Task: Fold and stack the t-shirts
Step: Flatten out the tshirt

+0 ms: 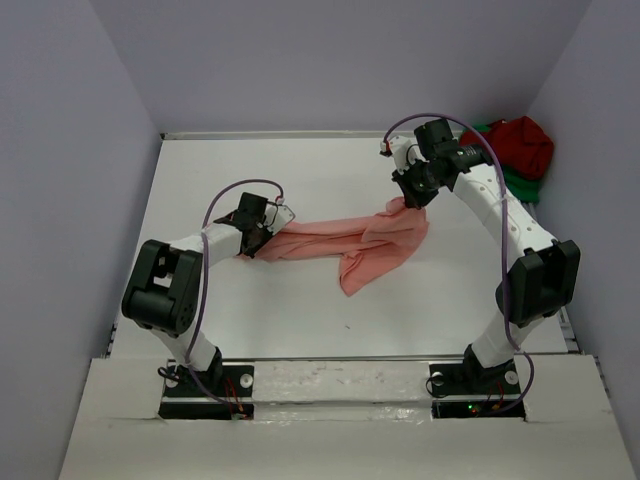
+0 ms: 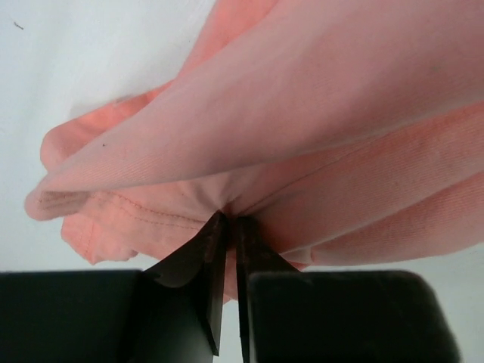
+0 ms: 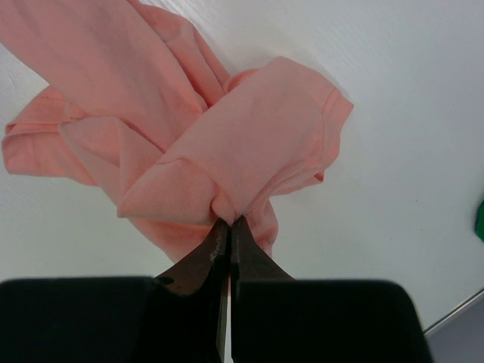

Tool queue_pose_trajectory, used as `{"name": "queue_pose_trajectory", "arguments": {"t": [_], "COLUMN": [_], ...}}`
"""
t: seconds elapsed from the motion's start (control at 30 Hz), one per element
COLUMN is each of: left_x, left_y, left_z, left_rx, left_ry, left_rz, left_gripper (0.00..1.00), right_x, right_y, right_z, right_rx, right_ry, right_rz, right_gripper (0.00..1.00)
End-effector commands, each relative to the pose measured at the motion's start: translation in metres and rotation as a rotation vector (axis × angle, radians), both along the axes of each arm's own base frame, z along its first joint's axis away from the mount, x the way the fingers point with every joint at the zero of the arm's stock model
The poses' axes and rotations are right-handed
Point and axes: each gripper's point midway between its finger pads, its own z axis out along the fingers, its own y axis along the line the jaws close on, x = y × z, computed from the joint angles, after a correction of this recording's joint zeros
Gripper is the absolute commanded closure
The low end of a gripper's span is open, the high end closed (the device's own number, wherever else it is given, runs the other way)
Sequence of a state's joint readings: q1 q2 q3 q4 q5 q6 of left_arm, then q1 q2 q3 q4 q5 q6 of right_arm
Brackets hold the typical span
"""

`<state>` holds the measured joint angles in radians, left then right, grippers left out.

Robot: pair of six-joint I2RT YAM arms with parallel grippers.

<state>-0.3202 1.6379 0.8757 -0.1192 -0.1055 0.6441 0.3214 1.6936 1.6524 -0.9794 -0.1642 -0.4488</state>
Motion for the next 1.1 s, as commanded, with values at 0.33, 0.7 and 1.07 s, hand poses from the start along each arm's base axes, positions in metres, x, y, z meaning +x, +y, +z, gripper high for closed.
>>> {"name": "queue_pose_trajectory", "arguments": {"t": [0.33, 0.7, 1.07], "left_x": [0.005, 0.017, 0.010], "left_y": [0.002, -0.001, 0.000], "left_z": [0.032, 0.152, 0.148], "left_rx": [-0.013, -0.068, -0.040], "left_ry": [-0.050, -0.343, -0.318], "left_rz": [0.019, 0.070, 0.072], "left_gripper": [1.00, 1.00, 1.00], "right_x": [0.000, -0.003, -0.006], "right_y": [-0.003, -0.003, -0.004], "right_z": [0.007, 0.018, 0.026], "right_rx": [-0.001, 0.017, 0.020], "right_ry": [-0.022, -0.051, -0.075], "right_rz": [0.001, 0.005, 0.004], "right_gripper": [1.00, 1.00, 1.00]}}
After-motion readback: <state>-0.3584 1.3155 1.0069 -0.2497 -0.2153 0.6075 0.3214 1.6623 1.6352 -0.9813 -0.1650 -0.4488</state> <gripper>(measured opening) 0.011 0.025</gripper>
